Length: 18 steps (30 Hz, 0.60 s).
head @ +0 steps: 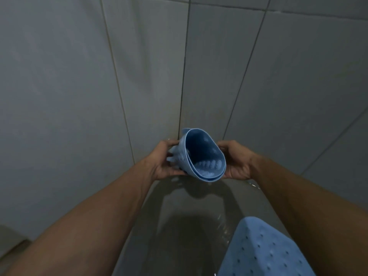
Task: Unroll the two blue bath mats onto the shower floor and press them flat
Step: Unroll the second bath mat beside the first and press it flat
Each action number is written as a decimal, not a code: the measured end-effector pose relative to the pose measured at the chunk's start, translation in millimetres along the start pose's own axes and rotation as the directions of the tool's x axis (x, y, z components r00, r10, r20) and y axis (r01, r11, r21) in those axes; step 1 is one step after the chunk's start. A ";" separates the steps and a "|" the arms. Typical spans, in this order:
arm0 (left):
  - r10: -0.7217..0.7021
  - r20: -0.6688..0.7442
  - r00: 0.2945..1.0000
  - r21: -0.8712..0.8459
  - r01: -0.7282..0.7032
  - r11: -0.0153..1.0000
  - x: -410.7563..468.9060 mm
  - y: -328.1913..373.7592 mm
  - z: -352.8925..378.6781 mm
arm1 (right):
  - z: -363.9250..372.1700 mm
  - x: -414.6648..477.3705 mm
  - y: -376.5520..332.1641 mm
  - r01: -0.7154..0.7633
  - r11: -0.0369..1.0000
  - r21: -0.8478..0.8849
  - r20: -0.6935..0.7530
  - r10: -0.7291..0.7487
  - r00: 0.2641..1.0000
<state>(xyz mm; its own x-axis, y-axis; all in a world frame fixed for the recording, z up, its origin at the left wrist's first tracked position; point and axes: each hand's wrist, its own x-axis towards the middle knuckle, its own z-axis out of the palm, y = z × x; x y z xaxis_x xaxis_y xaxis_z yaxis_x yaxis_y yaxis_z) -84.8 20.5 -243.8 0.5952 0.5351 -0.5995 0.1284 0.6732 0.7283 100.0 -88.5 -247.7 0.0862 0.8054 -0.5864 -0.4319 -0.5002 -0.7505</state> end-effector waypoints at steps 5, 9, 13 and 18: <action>-0.027 0.042 0.999 -0.006 0.028 1.000 13.8 -26.5 -26.1 | 10.0 -9.7 32.5 0.034 0.999 -0.032 0.041 -0.032 0.999; -0.049 0.087 0.995 -0.022 0.051 0.998 -2.9 -44.6 -36.3 | 22.3 -26.5 55.0 0.089 0.996 -0.012 0.040 -0.088 0.995; -0.002 0.164 0.986 -0.101 0.019 0.995 -31.4 -64.4 -34.2 | 36.0 -56.6 77.1 0.143 0.990 0.022 0.044 -0.144 0.989; -0.010 0.201 0.979 -0.130 0.037 0.991 -79.2 -83.2 -16.2 | 53.8 -118.4 104.5 0.212 0.973 0.094 -0.105 -0.202 0.974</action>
<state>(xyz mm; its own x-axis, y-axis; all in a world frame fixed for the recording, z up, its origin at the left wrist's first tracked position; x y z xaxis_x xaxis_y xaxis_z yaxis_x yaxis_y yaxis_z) -155.4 -69.6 -262.3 0.7414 0.4148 -0.5275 0.0459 0.7529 0.6565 -3.7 -219.0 -240.3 0.2653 0.8519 -0.4515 -0.4866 -0.2860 -0.8255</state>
